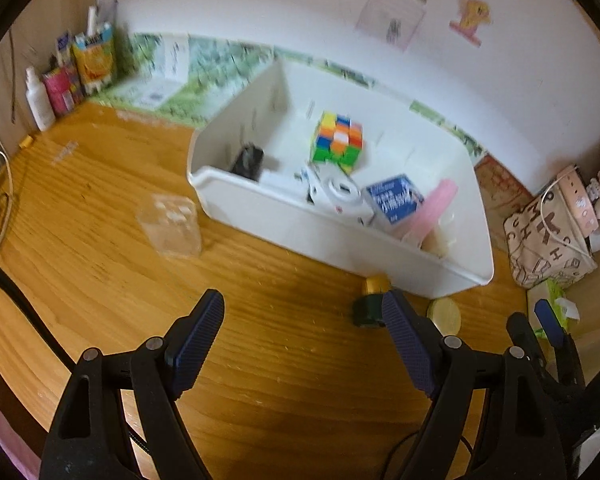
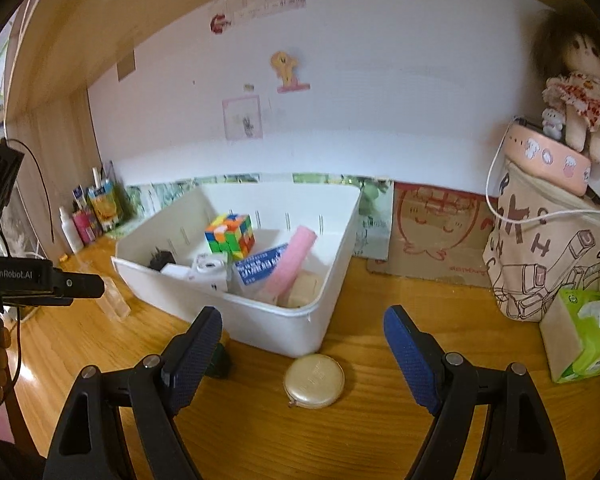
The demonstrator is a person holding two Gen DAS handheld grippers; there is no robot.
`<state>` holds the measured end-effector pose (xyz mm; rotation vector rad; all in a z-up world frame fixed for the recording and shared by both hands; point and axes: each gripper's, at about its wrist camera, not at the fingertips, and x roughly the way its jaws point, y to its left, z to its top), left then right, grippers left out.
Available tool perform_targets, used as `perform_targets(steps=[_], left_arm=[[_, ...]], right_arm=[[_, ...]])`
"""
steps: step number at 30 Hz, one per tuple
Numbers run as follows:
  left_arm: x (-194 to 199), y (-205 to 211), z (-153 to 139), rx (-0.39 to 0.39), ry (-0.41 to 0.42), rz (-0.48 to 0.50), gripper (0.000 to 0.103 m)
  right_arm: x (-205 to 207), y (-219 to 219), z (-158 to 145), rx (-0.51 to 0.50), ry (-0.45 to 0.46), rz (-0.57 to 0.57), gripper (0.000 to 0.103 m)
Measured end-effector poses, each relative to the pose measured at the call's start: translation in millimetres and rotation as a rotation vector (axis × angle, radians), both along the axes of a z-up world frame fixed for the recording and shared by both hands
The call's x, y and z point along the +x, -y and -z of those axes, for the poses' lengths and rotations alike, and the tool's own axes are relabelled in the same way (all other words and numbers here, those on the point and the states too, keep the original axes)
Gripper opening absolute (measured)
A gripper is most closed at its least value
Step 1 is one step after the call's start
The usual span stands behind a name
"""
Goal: Organize rigid objects
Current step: 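Withdraw both tools toward the green cylinder and gold compact case, then grasp the gold-capped green cylinder with the left tool while the right tool grasps the gold compact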
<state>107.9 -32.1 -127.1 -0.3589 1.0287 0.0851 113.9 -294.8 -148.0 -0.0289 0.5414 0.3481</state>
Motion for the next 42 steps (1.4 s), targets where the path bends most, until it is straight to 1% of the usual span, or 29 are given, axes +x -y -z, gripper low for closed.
perform_targets(steps=[3,7,10,12,18,20,26,32,37,42], left_arm=[[8.4,6.4,10.6,-0.013,-0.056,0.018,0.084],[19.2,15.3,20.6,-0.014,-0.107,0.044,0.084],[26.5,20.1,29.4,-0.021,-0.143,0.056,0.084],[30.7,23.2,36.4,-0.030,-0.172,0.064,0.084],[40.1,33.0,54.3,-0.052,-0.236,0.079,0.084],[42.6,38.5,58.5,-0.052,-0.253,0.097,0.084],[48.1,51.1,69.0,-0.052,-0.297,0.146,0.084],[54.7,57.5,77.5,-0.060,-0.329,0.165,0.084],[66.0,64.4,82.9,-0.061,-0.336,0.179,0.084],[77.0,76.6,81.6,-0.051,-0.314,0.203,0.084]], right_arm=[[5.1,2.2,8.7,-0.012,-0.027,0.003,0.084],[14.6,6.6,19.4,-0.021,-0.067,0.007,0.084],[21.9,8.6,28.2,-0.035,-0.100,0.011,0.092],[26.0,9.5,33.7,-0.045,-0.117,0.013,0.101],[34.3,10.1,49.7,-0.071,-0.165,-0.008,0.102],[34.8,9.9,53.4,-0.077,-0.176,-0.017,0.102],[40.8,9.4,63.8,-0.072,-0.194,-0.032,0.102],[47.2,3.8,73.0,-0.068,-0.218,-0.062,0.102],[48.3,-1.4,82.2,-0.078,-0.232,-0.080,0.102],[54.1,-3.0,87.6,-0.067,-0.267,-0.095,0.102]])
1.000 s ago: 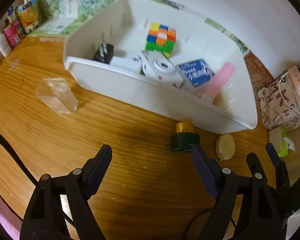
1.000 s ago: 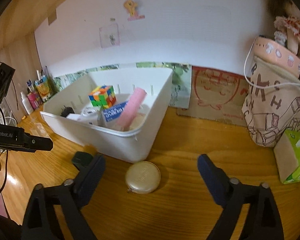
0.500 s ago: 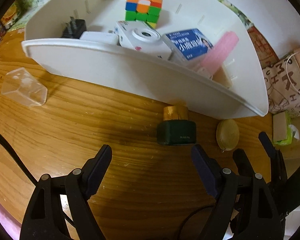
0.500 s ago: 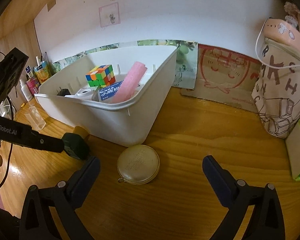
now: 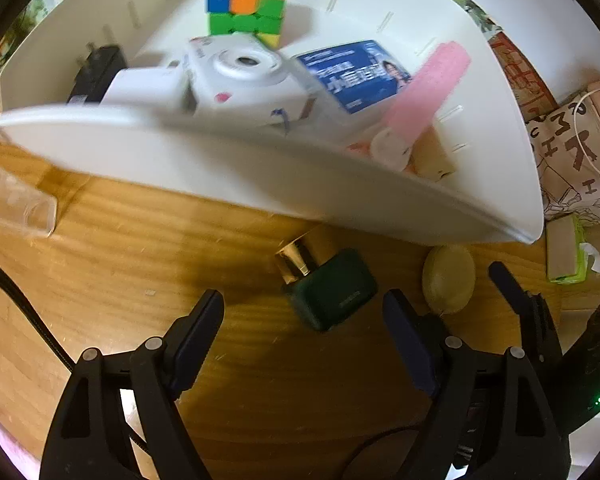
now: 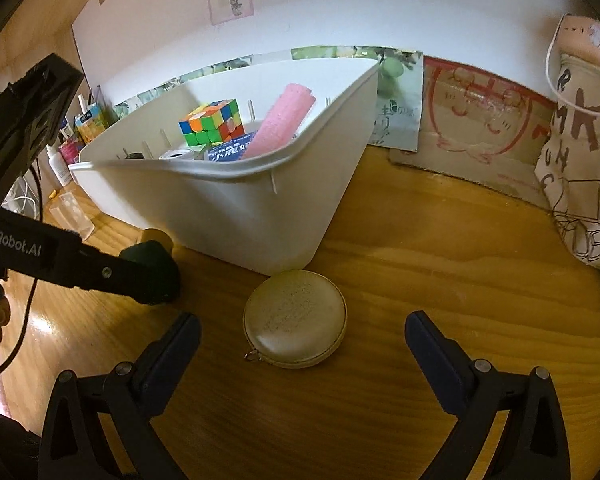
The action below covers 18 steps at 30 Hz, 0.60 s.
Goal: Organize rigid objects
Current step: 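Grasp the gold-capped green cylinder with the left tool while the right tool grasps the gold compact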
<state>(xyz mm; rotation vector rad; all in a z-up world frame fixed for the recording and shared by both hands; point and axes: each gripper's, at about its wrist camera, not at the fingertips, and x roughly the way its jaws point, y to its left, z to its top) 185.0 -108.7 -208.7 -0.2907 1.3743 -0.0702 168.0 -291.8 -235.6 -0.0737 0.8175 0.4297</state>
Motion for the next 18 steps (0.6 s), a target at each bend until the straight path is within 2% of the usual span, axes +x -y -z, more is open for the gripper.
perform_targets(steps=[5,9,12,16,18], left_arm=[[9.5,11.7,-0.3,0.002,0.012,0.010,0.084],[13.1,14.4,-1.1,-0.005,0.020,0.006,0.083],[17.2,17.1,-0.1,-0.013,0.014,0.004,0.074],[25.7,18.5,5.4,0.000,0.002,-0.019,0.057],[25.9,17.2,6.9,-0.008,0.005,-0.031,0.057]], right_arm=[[5.7,1.1,4.0,0.008,-0.038,0.004,0.099],[5.1,1.9,3.3,0.008,-0.029,0.007,0.097],[5.9,-0.7,3.3,0.002,-0.028,0.000,0.093],[7.3,-4.2,2.7,-0.008,-0.021,-0.014,0.089],[7.9,-5.6,2.7,-0.012,-0.018,-0.019,0.082]])
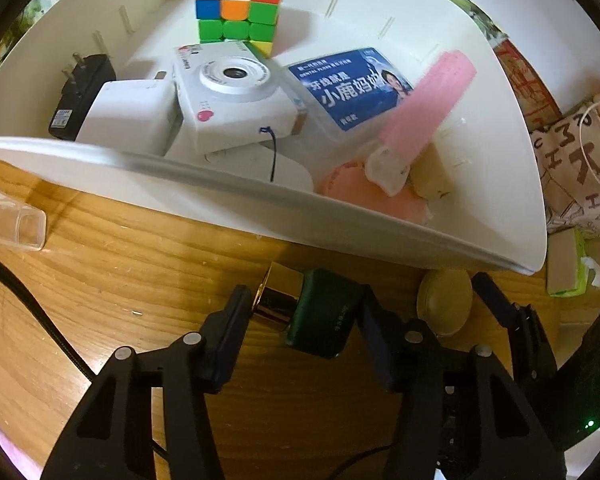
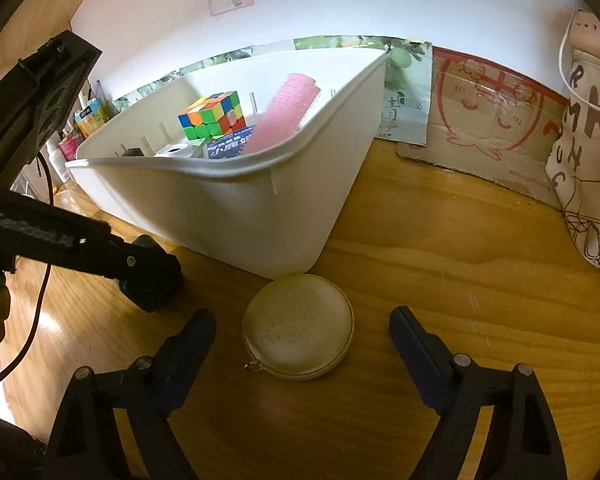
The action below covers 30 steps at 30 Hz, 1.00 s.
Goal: Organize rigid objects
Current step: 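Grasp the gold-capped green cylinder with the left tool while the right tool grasps the gold compact, then lift the green cylinder with the left tool while the right tool carries the gold compact over the bin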
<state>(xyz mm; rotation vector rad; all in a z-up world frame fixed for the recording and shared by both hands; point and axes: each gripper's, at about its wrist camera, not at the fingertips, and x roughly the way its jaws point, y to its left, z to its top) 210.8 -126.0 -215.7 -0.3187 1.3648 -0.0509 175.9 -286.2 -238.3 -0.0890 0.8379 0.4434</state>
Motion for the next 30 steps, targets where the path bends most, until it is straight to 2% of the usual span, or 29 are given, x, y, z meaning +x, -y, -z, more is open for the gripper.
perform_targets(steps=[4,6,9,21,30], left_arm=[[-2.6,-9.6,0.6,-0.004,0.005,-0.023,0.057],[-3.0,-11.6,0.8,-0.002,0.004,-0.030,0.056],[-4.3,-15.6,0.4,0.017,0.006,-0.041,0.056],[-29.5,-48.2,-14.2,0.048,0.073,-0.121,0.056],[-65.2,-66.5,-38.5,0.032,0.167,-0.192,0.056]], right_arm=[[-0.9,-2.1,-0.8,-0.003,0.007,-0.014,0.075],[-1.5,-2.6,-1.0,-0.003,0.011,-0.023,0.064],[-0.7,-3.8,-0.8,-0.002,0.014,-0.033,0.056],[-16.2,-16.8,-3.0,0.018,-0.018,-0.105,0.056],[-35.6,-36.6,-27.5,0.063,0.029,-0.181,0.056]])
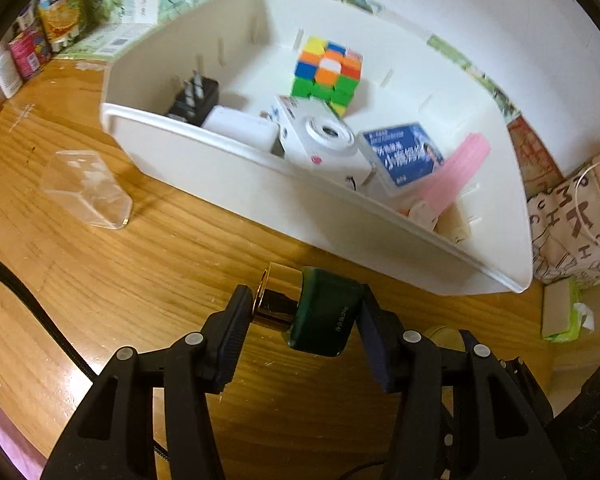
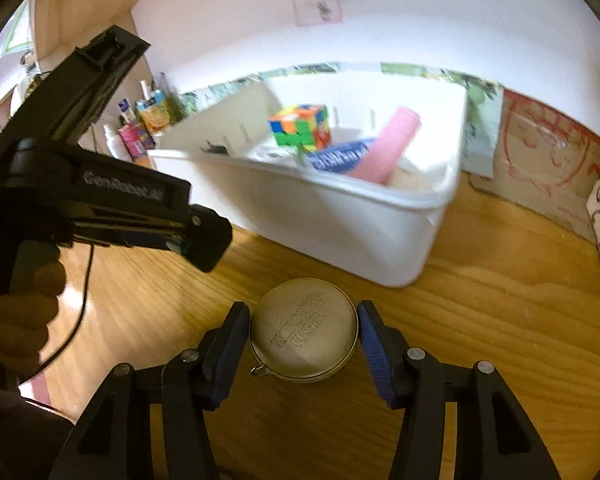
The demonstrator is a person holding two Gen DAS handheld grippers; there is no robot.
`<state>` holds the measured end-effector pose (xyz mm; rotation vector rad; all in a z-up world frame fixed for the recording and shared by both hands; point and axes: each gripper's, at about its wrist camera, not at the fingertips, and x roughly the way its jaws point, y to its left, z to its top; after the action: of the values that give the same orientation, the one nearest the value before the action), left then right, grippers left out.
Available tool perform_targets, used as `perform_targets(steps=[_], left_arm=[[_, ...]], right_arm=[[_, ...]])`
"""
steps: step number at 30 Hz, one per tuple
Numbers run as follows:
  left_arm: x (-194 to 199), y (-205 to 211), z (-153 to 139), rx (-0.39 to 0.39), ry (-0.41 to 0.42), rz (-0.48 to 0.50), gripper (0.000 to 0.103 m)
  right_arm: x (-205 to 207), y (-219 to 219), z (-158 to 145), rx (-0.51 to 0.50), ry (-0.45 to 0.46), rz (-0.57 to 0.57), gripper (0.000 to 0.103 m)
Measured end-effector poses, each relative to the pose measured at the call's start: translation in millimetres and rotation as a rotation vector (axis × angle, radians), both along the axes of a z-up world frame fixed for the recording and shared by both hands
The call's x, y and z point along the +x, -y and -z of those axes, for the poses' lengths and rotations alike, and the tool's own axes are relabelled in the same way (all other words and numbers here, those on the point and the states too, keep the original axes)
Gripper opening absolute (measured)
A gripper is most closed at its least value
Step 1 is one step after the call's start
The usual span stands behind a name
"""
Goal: Organize rigid objects
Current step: 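Lift the green cylinder with the left tool while the right tool carries the gold compact over the bin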
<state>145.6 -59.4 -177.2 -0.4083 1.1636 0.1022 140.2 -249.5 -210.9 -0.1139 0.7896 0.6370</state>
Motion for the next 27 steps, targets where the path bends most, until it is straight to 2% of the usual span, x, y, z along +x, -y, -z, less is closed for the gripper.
perform_targets(steps=[5,11,21,24,27], left_arm=[[-14.2,-9.9,-17.3,-0.025,0.115,-0.052,0.056],[-19.9,-6.4,-44.3,0.022,0.246,-0.075,0.056],[-9.3,4.6,-70.8,0.127,0.336,0.031,0.056],[-4.6,9.1,-78.5,0.160,0.372,0.054,0.056],[1.0,15.4,-87.1,0.225,0.419,0.081,0.056]], right_arm=[[-6.9,-10.9,-19.3,0.021,0.049,-0.048,0.056],[-12.7,-16.8,-47.1,0.060,0.132,-0.063,0.056],[-13.6,-11.8,-85.3,0.140,0.362,0.027,0.056],[-8.2,-9.9,-92.5,0.149,0.412,0.071,0.056],[-0.2,-5.8,-97.0,0.155,0.444,0.112,0.056]])
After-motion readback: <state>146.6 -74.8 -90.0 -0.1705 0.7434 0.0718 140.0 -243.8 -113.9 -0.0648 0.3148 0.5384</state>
